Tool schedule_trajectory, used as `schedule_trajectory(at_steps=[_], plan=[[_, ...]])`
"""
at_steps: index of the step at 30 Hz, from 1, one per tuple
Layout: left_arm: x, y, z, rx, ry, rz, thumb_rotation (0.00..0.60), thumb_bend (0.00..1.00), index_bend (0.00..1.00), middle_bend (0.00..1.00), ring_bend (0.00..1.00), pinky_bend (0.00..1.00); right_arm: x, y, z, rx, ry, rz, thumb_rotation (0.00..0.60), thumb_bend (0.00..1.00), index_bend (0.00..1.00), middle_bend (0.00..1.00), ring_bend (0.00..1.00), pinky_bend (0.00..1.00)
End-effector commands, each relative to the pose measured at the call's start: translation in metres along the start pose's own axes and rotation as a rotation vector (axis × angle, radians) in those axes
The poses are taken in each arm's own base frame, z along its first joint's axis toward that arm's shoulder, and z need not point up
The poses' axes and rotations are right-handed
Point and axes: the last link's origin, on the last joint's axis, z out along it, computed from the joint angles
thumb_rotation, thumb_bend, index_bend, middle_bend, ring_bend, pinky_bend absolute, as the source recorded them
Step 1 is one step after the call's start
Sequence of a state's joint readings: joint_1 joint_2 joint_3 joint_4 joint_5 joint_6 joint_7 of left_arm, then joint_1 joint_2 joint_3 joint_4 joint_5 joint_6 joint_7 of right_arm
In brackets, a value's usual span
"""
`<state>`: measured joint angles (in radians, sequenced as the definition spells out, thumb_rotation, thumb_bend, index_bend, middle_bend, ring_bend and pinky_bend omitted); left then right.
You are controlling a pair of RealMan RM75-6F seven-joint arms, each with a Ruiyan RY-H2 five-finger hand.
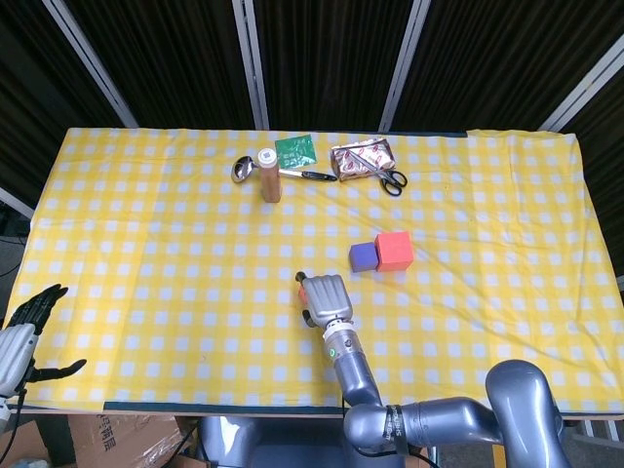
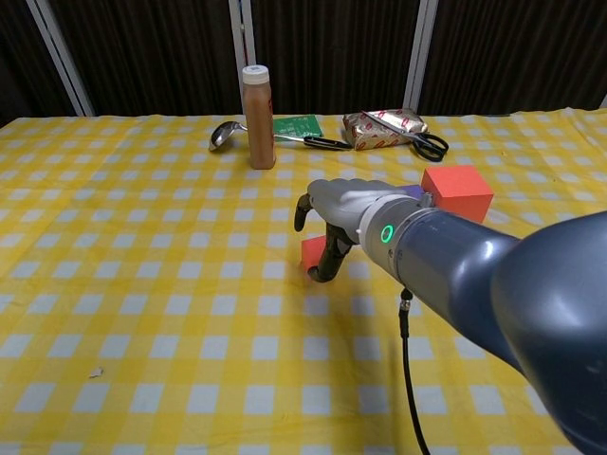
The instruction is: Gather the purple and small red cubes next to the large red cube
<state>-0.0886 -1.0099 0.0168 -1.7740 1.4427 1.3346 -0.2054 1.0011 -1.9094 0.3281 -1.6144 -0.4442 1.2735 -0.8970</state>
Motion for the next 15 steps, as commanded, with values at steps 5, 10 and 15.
schedule_trajectory(at_steps=[5, 10, 15], plan=[[0.0, 0.0, 0.0, 0.001, 0.0, -0.001, 0.6, 0.01, 0.0, 0.0, 0.0, 0.0, -0.001, 0.0, 0.003, 0.0, 0.006, 0.011, 0.6, 0.41, 0.24, 1.0, 1.0, 0.95], [0.0, 0.0, 0.0, 0.0, -0.001, -0.001, 0.6, 0.01, 0.0, 0.0, 0.0, 0.0, -0.007, 0.004, 0.009, -0.015, -0.013, 0.011, 0.6, 0.41, 0.24, 1.0, 1.0, 0.95], [0.0, 0.0, 0.0, 0.001, -0.001, -0.002, 0.6, 0.01, 0.0, 0.0, 0.0, 0.0, -0.014, 0.009, 0.013, -0.029, -0.029, 0.015, 0.6, 0.41, 0.29, 1.0, 1.0, 0.95]])
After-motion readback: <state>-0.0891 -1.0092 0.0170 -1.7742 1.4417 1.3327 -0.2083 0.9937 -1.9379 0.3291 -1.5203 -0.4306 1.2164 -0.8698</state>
